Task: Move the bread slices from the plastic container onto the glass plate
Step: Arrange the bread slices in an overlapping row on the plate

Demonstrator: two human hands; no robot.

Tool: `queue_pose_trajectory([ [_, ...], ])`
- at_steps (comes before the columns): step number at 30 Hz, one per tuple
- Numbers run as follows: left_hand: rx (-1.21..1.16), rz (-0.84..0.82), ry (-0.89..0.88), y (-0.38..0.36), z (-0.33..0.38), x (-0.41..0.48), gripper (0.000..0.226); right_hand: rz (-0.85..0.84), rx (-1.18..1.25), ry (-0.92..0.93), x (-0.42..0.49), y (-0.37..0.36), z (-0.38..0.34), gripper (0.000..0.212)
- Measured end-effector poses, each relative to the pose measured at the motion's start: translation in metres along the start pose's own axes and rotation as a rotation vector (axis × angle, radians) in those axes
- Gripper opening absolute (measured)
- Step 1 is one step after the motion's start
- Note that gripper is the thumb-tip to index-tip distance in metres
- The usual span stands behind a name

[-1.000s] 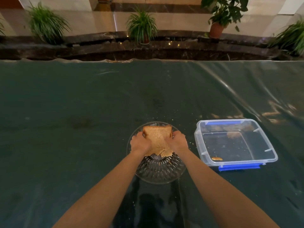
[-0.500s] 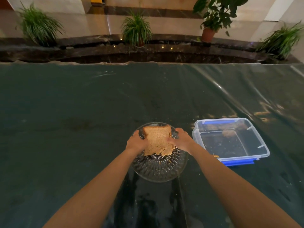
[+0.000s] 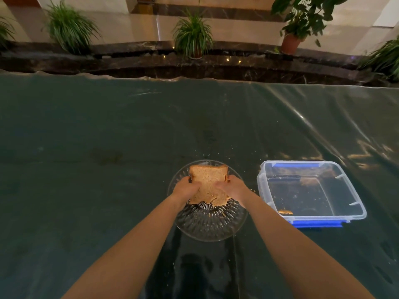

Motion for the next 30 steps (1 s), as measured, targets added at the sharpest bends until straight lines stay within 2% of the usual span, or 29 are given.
queue_pose_trajectory([
  [3,-0.038,0.020,0.014,-0.002,-0.003,0.005,0.047,0.014,0.087,-0.020,0.006,0.000,0.001,0.044],
  [10,-0.107,0.118,0.010,-0.003,-0.007,0.008,0.064,0.102,0.185,0.022,0.011,0.004,0.000,0.051],
  [17,0.020,0.170,-0.036,0.002,0.006,0.020,0.067,0.137,0.219,0.086,0.012,0.013,-0.013,0.043],
  [23,0.148,0.182,-0.033,0.005,0.008,0.019,0.067,0.203,0.093,0.108,0.006,0.014,-0.015,0.047],
  [26,0.174,0.210,-0.040,0.006,0.012,0.016,0.066,0.254,0.059,0.136,0.001,0.015,-0.020,0.035],
  [30,0.163,0.221,-0.056,0.007,0.016,0.011,0.067,0.293,0.050,0.168,-0.008,0.020,-0.023,0.032],
])
Point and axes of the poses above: each hand's wrist, its own x-axis towards the middle knuckle, its own y-axis out of the back of the hand, z = x × y, the point moved 10 cm from there along x, towards the middle knuckle, and after that the axes turned 15 degrees about -y, right-handed, at the moved point
